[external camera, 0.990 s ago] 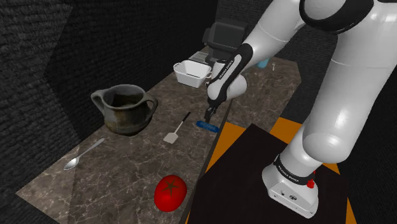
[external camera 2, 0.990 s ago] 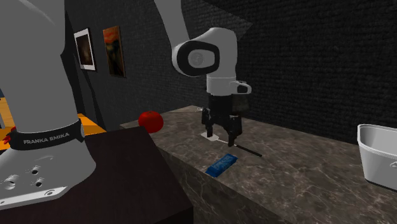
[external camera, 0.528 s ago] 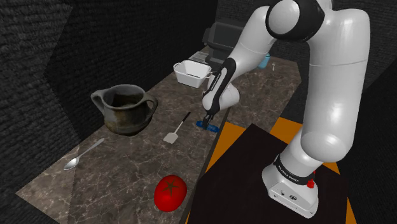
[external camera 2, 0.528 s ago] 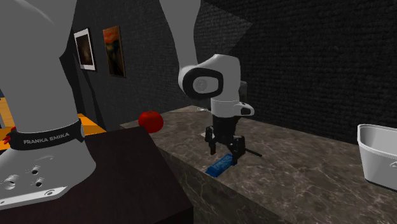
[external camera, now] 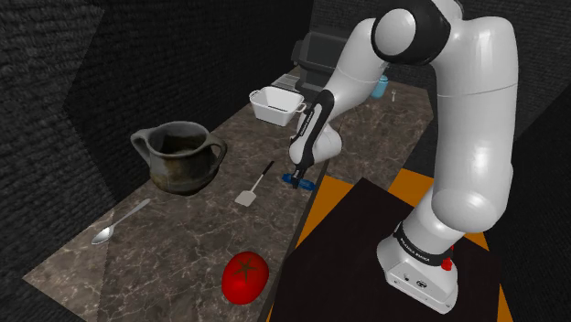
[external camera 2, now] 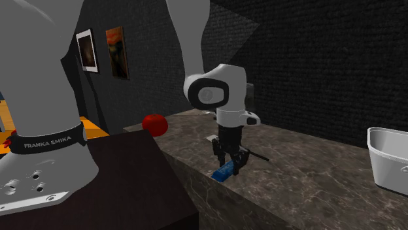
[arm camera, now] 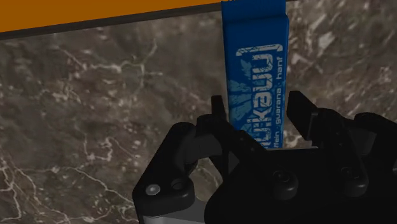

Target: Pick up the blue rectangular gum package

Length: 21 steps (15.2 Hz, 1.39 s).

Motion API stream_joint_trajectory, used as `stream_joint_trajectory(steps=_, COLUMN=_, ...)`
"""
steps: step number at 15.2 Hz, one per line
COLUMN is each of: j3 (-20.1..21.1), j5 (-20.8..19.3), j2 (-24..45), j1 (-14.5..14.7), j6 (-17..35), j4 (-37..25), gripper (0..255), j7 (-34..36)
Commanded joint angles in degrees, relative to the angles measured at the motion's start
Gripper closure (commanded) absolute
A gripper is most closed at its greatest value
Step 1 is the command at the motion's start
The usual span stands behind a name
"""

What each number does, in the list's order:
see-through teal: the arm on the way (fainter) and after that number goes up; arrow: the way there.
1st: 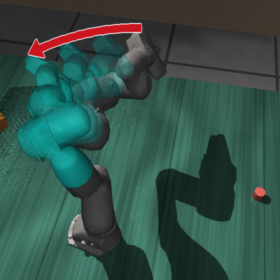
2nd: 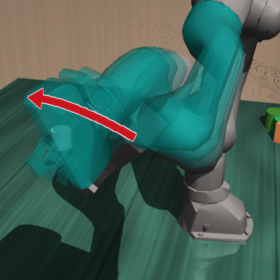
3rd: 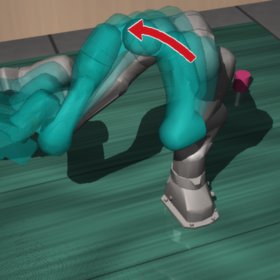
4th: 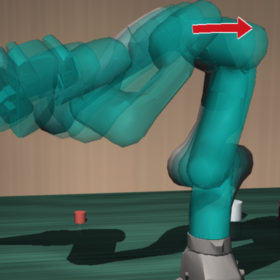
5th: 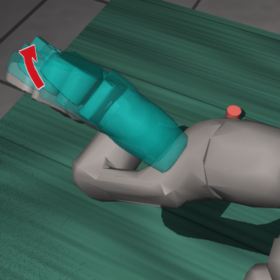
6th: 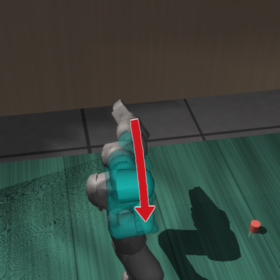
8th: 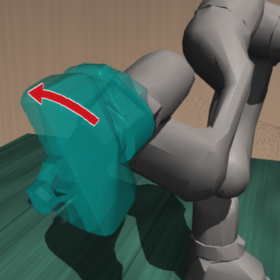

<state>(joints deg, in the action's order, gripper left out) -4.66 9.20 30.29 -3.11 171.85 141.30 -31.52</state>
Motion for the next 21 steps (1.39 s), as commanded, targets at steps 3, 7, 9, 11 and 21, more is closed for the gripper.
stream_joint_trajectory(steps=3, j3=-0.08, j5=0.03, j2=0.26, j1=-0.12, j6=0.25, j4=-0.03, gripper=255, j7=-0.02)
stream_joint_trajectory(steps=7, j3=-0.03, j5=0.03, j2=0.49, j1=-0.28, j6=0.33, j4=-0.17, gripper=255, j7=-0.13)
stream_joint_trajectory(steps=9, j3=-0.37, j5=-0.09, j2=-0.59, j1=0.15, j6=-0.37, j4=0.22, gripper=255, j7=0.11)
stream_joint_trajectory(steps=11, j3=-1.0, j5=-0.39, j2=-2.48, j1=0.71, j6=-1.61, j4=0.89, gripper=255, j7=0.36)
stream_joint_trajectory(steps=21, j3=-4.54, j5=-2.98, j2=-11.78, j1=3.64, j6=-8.39, j4=3.48, gripper=255, j7=2.29)
